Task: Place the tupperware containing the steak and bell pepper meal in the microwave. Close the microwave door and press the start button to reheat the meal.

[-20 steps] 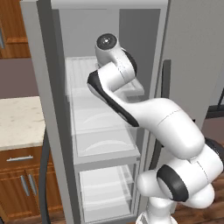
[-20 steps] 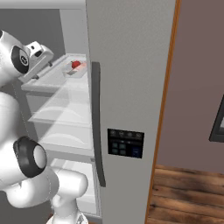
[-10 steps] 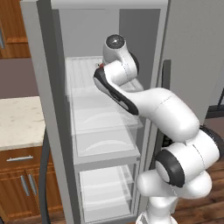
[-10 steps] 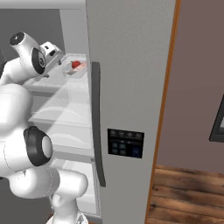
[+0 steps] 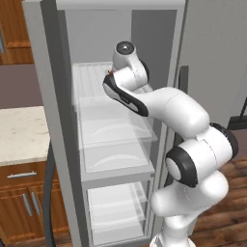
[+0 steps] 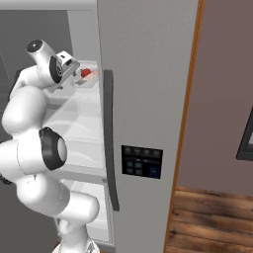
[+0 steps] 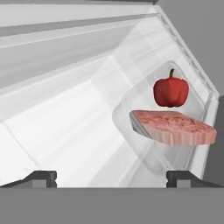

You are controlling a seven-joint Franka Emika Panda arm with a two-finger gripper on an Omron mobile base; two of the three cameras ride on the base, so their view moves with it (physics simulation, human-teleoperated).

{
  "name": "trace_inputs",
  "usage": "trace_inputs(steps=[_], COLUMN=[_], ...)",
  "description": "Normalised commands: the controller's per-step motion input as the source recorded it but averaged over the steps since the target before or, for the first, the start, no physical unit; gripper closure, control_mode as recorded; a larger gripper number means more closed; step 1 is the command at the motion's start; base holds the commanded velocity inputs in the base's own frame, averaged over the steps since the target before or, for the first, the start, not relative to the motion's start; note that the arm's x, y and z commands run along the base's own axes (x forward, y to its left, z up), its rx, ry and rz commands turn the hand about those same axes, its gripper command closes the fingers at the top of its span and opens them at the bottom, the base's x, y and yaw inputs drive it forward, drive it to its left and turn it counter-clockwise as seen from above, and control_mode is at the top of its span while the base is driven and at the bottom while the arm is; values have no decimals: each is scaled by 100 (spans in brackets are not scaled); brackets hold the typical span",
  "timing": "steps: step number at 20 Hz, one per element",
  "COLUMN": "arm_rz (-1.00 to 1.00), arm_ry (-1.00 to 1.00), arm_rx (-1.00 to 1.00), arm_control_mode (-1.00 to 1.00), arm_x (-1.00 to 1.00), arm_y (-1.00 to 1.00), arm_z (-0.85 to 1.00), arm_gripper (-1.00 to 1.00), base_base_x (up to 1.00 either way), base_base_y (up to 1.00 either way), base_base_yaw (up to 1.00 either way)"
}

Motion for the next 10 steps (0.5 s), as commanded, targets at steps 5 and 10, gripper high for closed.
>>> trace_inputs(steps=[5,10], arm_rz=[1,0], arm_ry=[7,7], arm_rx=[-2,-5], arm_control_mode=[-100,-100], arm_x=[43,31], arm_y=[0,0], arm_z=[-13,-9], arm_gripper=[-100,-100], base_base_x=[0,0], base_base_y=[0,0], base_base_yaw=[0,0])
